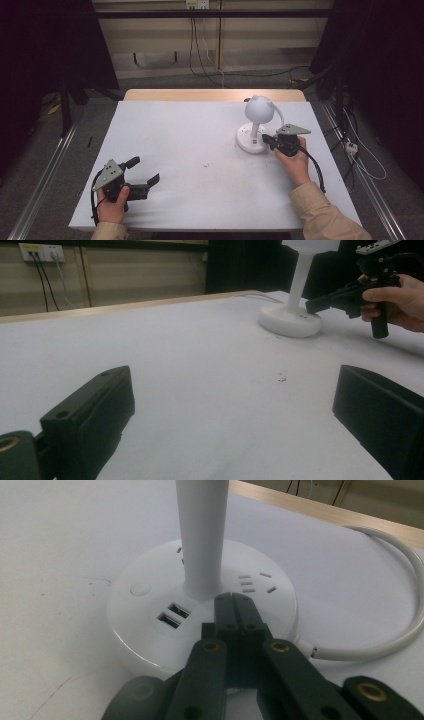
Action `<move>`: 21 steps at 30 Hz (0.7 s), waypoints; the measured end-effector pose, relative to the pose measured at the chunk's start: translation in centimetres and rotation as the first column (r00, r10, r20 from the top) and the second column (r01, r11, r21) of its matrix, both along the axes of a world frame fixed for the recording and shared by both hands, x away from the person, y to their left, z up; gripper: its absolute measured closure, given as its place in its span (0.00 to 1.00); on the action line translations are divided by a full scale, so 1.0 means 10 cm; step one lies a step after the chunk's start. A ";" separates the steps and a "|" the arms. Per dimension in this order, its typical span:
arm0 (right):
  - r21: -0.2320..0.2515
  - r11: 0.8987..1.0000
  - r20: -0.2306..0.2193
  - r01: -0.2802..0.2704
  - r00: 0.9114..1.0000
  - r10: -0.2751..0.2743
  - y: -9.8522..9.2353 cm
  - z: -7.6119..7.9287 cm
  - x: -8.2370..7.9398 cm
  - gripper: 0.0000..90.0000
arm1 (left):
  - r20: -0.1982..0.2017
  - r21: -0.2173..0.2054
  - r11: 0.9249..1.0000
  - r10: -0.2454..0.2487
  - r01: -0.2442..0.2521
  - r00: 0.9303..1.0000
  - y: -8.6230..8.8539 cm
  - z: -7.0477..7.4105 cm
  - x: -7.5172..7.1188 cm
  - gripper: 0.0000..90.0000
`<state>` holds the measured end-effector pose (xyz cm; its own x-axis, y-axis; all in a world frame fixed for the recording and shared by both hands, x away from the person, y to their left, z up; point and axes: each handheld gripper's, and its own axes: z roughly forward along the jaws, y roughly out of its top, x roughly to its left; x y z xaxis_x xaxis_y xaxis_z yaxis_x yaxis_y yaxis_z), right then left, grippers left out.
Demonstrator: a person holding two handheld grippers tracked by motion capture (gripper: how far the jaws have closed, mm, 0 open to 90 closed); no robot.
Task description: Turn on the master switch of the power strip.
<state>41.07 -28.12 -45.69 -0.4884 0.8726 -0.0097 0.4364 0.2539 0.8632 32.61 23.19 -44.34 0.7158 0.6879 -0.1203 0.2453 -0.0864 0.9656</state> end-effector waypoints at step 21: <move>-0.003 1.000 -0.013 0.016 1.000 -0.016 0.02 -0.01 0.00 1.00 | 0.005 0.007 1.000 0.001 -0.001 1.000 -0.03 0.01 0.01 0.03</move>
<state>41.06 -27.93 -45.74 -0.4744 0.8803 -0.0058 0.4514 0.2489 0.8569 32.71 22.93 -44.27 0.7158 0.6892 -0.1119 0.2406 -0.0931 0.9662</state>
